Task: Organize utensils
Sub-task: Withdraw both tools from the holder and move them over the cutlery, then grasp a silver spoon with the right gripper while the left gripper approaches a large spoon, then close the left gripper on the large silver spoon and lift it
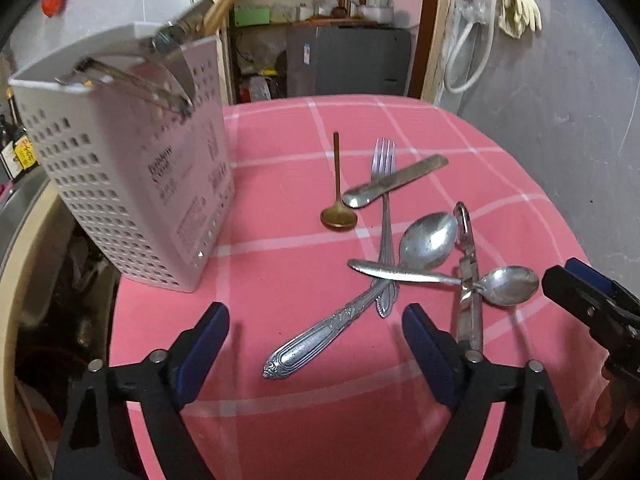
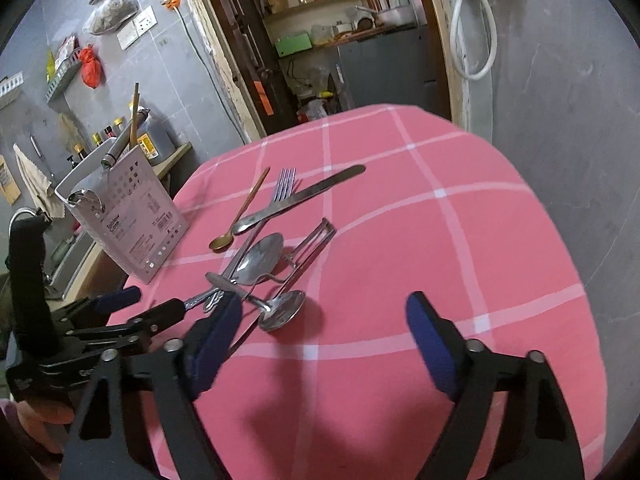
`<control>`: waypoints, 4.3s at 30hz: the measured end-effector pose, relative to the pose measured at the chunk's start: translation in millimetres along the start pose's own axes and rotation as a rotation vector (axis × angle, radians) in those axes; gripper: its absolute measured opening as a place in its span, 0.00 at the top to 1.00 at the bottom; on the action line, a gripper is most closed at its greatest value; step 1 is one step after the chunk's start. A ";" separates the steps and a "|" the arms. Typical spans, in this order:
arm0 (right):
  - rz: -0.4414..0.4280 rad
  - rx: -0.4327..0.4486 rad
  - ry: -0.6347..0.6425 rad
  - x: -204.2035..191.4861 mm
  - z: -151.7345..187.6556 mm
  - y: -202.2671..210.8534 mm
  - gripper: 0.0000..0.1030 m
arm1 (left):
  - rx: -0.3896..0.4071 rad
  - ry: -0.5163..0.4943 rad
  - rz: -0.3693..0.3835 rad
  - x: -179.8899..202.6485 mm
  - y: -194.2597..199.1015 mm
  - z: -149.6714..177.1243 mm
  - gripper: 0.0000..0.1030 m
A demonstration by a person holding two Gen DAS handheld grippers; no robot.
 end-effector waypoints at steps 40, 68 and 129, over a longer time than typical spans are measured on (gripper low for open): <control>0.100 -0.061 -0.092 78.7 -9.9 25.3 0.98 | -0.090 0.000 0.210 28.7 21.3 -0.5 0.99; 0.001 -0.078 -0.121 70.3 -9.2 -25.0 0.96 | -0.182 -0.092 0.323 88.9 -56.3 -18.5 0.97; -0.022 -0.088 -0.230 56.5 17.9 -23.4 0.93 | -0.290 -0.067 0.268 86.6 -56.6 -16.9 0.65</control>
Point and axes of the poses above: each gripper's, at about its wrist camera, not at the fingertips, and y roughly against the way its jaws point, x to its right, z to its underside, the point moved 10 cm from there along -y, roughly the way its jaws point, and after that the axes turned 15 degrees about x, right-handed, at the moved point
